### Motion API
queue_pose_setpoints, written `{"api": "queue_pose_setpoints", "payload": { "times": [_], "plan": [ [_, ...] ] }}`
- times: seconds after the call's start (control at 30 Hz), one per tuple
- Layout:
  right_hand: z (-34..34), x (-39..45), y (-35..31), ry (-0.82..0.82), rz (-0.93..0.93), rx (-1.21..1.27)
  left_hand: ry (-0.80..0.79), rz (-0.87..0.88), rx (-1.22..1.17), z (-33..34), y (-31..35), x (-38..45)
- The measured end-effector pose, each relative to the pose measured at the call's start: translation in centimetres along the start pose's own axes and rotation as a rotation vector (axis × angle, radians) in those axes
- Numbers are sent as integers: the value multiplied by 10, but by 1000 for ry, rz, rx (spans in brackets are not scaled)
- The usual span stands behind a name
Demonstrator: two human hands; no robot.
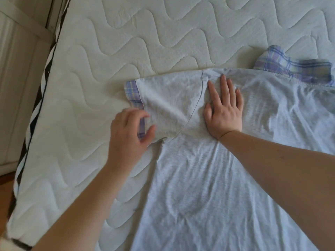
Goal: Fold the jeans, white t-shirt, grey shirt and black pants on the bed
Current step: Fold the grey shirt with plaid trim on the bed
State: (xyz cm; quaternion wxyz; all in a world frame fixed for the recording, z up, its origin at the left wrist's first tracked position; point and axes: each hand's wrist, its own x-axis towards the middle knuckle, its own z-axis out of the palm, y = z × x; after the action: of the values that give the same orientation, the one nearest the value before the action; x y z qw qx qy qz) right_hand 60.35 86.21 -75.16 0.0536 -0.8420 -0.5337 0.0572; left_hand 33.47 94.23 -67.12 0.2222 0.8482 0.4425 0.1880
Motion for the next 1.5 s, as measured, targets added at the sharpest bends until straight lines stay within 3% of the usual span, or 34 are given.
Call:
{"api": "queue_pose_setpoints", "payload": {
  "times": [0.13, 0.37, 0.53, 0.77, 0.9, 1.07, 1.3, 1.37, 1.5],
  "plan": [
    [1, 0, 0, 21, -1, 1, -244, 140, 192, 21, 9, -42],
    [1, 0, 0, 51, -3, 17, -275, 157, 57, 32, 2, -21],
    [0, 0, -1, 52, -3, 22, -392, 308, 251, 25, -21, -38],
    [2, 0, 0, 56, -5, 14, -324, 279, 343, 34, 0, -33],
    [1, 0, 0, 61, -5, 22, -320, 206, 283, 30, 12, -18],
    [1, 0, -1, 58, -2, 16, -189, 176, 252, 18, 21, -31],
    [-1, 0, -1, 39, 1, 19, -552, -6, 417, 27, 44, -59],
    [-2, 0, -2, 29, 3, 19, -514, -39, 393, 24, 49, -54],
    [-3, 0, -3, 24, 5, 10, -247, 69, 224, 32, 55, -18]
  ]
}}
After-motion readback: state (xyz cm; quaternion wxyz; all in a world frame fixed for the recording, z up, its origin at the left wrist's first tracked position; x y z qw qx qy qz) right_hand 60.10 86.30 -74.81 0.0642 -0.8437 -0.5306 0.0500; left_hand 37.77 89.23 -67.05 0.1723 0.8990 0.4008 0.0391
